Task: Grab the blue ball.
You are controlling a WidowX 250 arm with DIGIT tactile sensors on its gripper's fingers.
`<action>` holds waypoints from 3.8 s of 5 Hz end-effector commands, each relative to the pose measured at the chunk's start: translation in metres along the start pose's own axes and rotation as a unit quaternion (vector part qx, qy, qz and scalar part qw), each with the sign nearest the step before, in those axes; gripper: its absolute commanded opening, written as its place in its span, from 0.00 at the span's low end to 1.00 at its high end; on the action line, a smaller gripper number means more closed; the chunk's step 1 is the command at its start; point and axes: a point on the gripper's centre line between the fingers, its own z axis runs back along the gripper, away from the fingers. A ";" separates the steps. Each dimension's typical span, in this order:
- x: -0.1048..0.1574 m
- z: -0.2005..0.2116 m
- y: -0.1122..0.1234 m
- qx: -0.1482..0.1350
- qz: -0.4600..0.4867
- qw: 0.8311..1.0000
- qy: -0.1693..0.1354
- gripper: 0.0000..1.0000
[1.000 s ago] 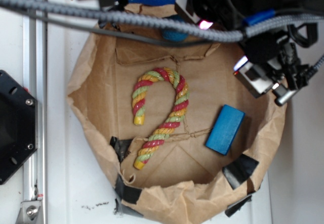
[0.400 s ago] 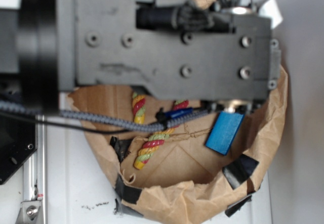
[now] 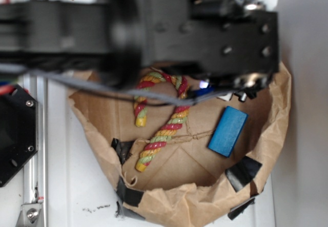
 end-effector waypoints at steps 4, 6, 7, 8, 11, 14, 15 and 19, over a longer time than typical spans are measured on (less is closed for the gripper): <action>0.009 0.003 0.007 -0.025 0.030 0.999 -0.036 1.00; 0.008 -0.014 -0.009 -0.066 0.098 0.991 -0.065 1.00; 0.012 -0.017 -0.001 -0.074 0.096 0.991 -0.056 1.00; 0.015 -0.025 0.006 -0.075 0.092 0.991 -0.054 1.00; 0.028 -0.042 0.009 -0.058 0.136 0.987 -0.061 1.00; 0.020 -0.048 0.032 -0.074 0.162 0.980 -0.090 1.00; 0.010 -0.044 0.044 -0.087 0.153 0.980 -0.095 1.00; 0.033 -0.046 0.033 -0.096 0.213 0.966 -0.113 1.00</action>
